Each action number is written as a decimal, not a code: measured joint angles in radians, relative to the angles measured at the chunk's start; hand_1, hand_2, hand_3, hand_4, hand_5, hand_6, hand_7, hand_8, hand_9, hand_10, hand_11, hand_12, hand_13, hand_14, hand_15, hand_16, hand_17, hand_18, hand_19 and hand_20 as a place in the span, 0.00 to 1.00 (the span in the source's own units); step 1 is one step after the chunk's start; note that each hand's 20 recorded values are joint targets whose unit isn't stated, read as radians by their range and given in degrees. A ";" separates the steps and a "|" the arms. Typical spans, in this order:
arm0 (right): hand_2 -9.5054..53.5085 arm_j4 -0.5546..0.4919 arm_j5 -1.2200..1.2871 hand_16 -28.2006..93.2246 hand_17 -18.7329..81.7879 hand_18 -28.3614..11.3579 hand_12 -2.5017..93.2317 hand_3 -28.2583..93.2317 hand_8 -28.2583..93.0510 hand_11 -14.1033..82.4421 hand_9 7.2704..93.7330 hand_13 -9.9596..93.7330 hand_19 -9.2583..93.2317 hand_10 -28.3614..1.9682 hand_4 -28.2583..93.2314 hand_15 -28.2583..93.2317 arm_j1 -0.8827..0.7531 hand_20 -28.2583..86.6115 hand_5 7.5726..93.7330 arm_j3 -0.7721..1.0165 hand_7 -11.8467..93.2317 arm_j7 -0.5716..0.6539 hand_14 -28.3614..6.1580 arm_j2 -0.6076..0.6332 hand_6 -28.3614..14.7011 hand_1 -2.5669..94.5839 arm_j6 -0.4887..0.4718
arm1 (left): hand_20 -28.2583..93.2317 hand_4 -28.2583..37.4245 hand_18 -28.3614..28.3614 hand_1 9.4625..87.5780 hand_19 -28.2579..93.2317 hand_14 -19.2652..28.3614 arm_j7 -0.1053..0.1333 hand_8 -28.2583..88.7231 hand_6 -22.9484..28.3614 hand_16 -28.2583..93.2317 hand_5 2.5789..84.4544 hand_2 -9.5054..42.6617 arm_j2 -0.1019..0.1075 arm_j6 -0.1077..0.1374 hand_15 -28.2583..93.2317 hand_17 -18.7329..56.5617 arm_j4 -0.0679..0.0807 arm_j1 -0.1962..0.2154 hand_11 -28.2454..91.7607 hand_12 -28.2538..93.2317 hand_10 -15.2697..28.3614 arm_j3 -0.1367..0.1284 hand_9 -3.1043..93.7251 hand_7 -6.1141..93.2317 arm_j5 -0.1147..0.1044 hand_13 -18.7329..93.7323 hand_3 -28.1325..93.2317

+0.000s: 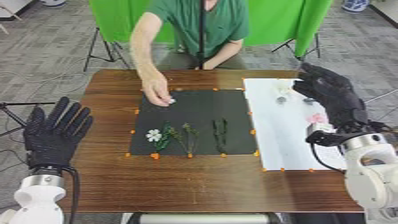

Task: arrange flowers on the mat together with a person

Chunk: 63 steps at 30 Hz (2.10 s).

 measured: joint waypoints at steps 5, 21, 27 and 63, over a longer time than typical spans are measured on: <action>0.00 0.000 -0.044 0.44 0.38 0.46 0.22 0.85 0.14 0.21 0.39 0.43 0.29 0.45 0.02 0.37 0.011 0.41 0.40 -0.015 0.29 0.001 0.47 -0.018 0.61 0.36 -0.008 | 0.36 0.00 0.76 0.21 0.50 0.73 -0.002 0.17 0.59 0.19 0.47 0.43 0.003 0.000 0.49 0.19 0.000 -0.005 0.39 0.32 0.69 0.001 0.42 0.18 0.003 0.44 0.79; 0.03 -0.008 0.008 0.44 0.37 0.42 0.22 0.84 0.15 0.21 0.38 0.42 0.31 0.39 0.03 0.36 0.029 0.41 0.40 -0.084 0.26 0.051 0.43 -0.020 0.58 0.33 0.000 | 0.35 0.00 0.75 0.21 0.49 0.72 -0.013 0.17 0.59 0.19 0.47 0.43 0.026 0.011 0.48 0.18 -0.001 -0.021 0.38 0.32 0.69 0.011 0.42 0.18 0.042 0.43 0.79; 0.04 -0.007 -0.004 0.44 0.36 0.41 0.23 0.84 0.15 0.21 0.38 0.42 0.32 0.39 0.04 0.36 0.041 0.41 0.39 -0.099 0.26 0.067 0.43 -0.009 0.58 0.33 -0.002 | 0.35 0.00 0.75 0.21 0.49 0.72 -0.013 0.17 0.59 0.19 0.47 0.43 0.030 0.015 0.48 0.18 -0.002 -0.018 0.39 0.32 0.69 0.009 0.42 0.18 0.041 0.43 0.79; 0.00 0.113 -1.036 0.37 0.31 0.18 0.19 0.83 0.18 0.12 0.17 0.25 0.49 0.32 0.00 0.29 0.104 0.31 0.26 -0.111 0.20 0.640 0.28 0.126 0.52 0.37 -0.164 | 0.35 0.00 0.76 0.21 0.49 0.72 -0.003 0.16 0.59 0.19 0.47 0.43 0.014 0.015 0.48 0.18 -0.009 0.013 0.39 0.32 0.69 0.002 0.42 0.18 0.039 0.43 0.79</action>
